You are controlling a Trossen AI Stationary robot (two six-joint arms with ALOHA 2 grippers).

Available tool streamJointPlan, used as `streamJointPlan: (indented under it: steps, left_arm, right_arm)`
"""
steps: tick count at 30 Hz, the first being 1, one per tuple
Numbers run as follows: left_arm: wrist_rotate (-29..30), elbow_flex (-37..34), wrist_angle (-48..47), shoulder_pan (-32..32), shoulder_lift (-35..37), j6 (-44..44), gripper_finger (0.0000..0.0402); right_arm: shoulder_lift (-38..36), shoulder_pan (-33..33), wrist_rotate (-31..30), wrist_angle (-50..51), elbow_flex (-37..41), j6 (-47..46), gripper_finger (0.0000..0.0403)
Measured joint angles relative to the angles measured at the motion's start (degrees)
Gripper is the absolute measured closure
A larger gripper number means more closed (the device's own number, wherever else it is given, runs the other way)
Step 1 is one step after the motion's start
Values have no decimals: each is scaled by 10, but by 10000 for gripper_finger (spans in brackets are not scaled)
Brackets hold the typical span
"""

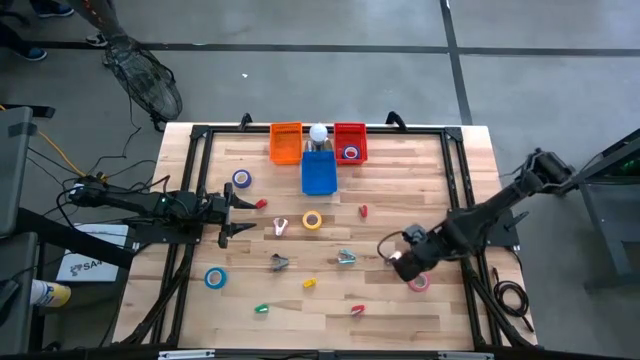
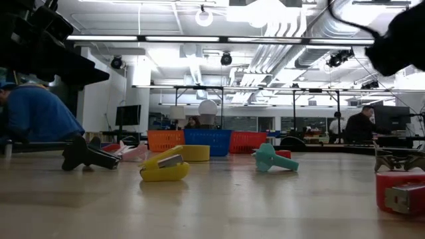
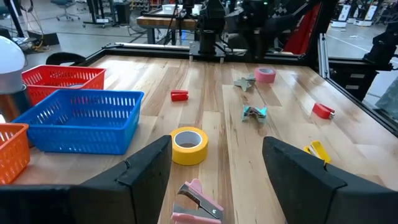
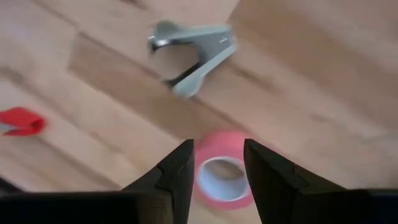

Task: Pick and place Stapler, Stapler remover, tape
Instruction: Put the pink tape into the red basket

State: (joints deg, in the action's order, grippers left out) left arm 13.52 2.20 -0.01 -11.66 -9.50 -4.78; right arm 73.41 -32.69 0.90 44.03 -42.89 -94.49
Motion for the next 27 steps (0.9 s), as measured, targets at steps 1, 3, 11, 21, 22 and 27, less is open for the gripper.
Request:
streamJointPlan:
  steps: [1,3,11,21,22,27]
  left_arm:
    - [0,0,0,0,0,0,156]
    - [0,0,0,0,0,0,156]
    - [0,0,0,0,0,0,156]
    - [0,0,0,0,0,0,156]
    - [0,0,0,0,0,0,156]
    - [0,0,0,0,0,0,156]
  right_arm:
    - [2,-10,-5,-12,0,-16,272]
    - [8,-26,-6,-33,0,-41,272]
    - [63,-59,12,-67,0,-101,272]
    - [119,-68,19,-96,0,-122,272]
    - [124,-67,19,-98,0,-122,272]
    - [142,-67,23,-102,0,-115,272]
